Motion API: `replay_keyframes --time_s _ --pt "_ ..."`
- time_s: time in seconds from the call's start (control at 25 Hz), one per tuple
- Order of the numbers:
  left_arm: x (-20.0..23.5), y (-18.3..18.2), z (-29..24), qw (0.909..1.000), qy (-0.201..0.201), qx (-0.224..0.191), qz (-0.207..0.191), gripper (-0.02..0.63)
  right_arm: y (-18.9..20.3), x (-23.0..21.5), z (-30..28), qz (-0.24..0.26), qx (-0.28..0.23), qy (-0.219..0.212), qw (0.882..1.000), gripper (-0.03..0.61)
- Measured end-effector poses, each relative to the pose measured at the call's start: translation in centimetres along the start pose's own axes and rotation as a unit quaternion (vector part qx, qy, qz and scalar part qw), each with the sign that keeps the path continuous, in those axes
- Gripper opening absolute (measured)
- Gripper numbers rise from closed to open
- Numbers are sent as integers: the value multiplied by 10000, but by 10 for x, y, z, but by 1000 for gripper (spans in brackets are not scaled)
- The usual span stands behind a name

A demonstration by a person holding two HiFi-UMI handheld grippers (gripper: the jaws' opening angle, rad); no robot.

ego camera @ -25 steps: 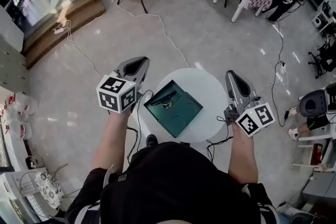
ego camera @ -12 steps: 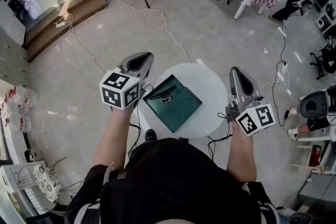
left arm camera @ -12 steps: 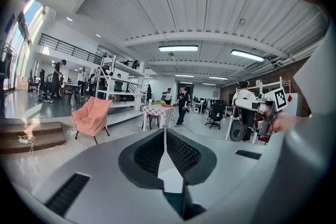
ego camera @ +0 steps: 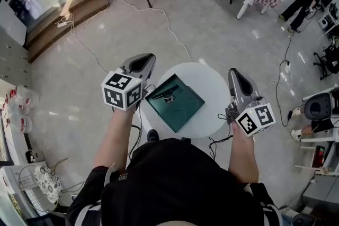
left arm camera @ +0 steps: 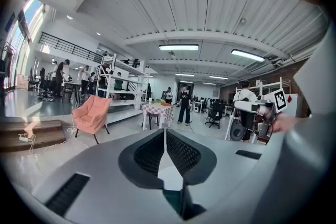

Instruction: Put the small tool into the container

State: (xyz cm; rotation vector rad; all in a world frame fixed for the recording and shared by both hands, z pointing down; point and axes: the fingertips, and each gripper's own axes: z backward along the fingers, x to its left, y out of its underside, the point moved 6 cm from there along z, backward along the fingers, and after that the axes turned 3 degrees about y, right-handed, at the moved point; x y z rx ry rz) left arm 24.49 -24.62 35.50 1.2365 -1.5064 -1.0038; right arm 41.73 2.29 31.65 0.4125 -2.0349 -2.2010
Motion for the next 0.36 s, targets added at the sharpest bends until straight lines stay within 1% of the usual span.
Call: replay_keyframes --time_s 0.36 --pt "-1 6 6 10000 -16 0 45 20 5 9 2 -15 48 -104 9999 8"
